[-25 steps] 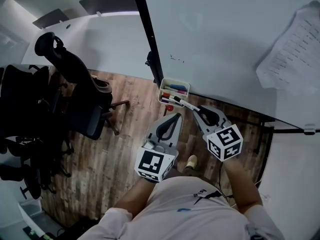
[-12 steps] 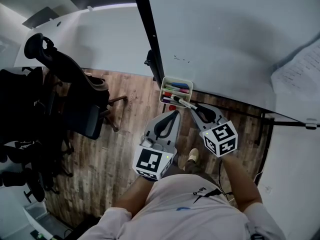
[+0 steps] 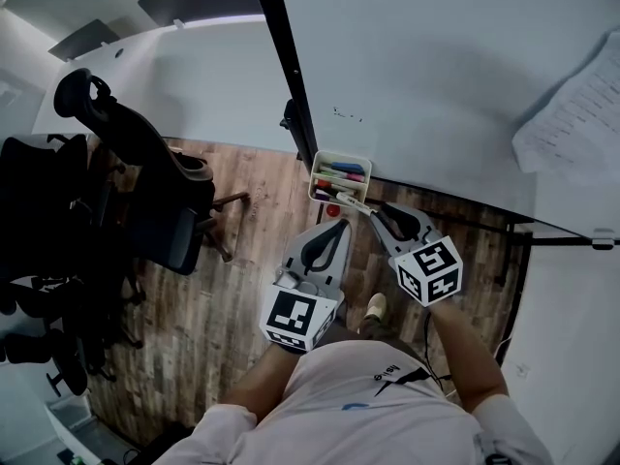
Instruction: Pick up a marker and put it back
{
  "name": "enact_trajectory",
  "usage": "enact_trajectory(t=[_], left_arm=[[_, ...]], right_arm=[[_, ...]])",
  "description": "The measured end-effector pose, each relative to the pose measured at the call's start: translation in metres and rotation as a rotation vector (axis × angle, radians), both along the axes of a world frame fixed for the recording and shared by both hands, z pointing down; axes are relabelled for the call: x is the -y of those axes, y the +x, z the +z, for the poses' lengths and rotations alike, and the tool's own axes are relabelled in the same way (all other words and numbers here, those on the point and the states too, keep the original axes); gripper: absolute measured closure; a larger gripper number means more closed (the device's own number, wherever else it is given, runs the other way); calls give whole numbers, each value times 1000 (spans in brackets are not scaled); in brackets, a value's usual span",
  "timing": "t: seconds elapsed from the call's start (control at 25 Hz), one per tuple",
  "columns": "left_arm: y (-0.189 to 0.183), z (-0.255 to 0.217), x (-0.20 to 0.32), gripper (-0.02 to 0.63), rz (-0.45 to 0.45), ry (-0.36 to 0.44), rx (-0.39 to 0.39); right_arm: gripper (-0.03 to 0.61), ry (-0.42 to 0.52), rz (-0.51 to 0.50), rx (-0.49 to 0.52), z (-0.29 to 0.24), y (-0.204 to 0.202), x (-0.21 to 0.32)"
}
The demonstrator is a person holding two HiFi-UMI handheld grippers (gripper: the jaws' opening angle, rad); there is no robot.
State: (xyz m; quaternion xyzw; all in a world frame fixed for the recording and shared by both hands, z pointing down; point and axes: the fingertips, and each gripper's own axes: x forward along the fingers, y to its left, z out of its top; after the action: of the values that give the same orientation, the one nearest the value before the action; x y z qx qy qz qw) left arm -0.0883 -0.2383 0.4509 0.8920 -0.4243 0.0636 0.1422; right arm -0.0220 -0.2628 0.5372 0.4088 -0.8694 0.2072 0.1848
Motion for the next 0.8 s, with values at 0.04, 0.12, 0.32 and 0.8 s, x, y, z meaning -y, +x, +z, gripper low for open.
enact_trajectory(t=[0.04,0.12,0.32,0.8], left_arm=[[2,-2,-2,603,2,4,0],[8,-6,-7,603,6,13,-1],[29,-20,-22,601,28,43,-2],[72,-63,-56,603,55,127,-16]], right_arm=[[497,9,3,3,-4,2,-2],[497,30,11,9,-16,6,-6],[497,89,32,50,-50,20,-19],[540,219,24,251,-137,48,-64]])
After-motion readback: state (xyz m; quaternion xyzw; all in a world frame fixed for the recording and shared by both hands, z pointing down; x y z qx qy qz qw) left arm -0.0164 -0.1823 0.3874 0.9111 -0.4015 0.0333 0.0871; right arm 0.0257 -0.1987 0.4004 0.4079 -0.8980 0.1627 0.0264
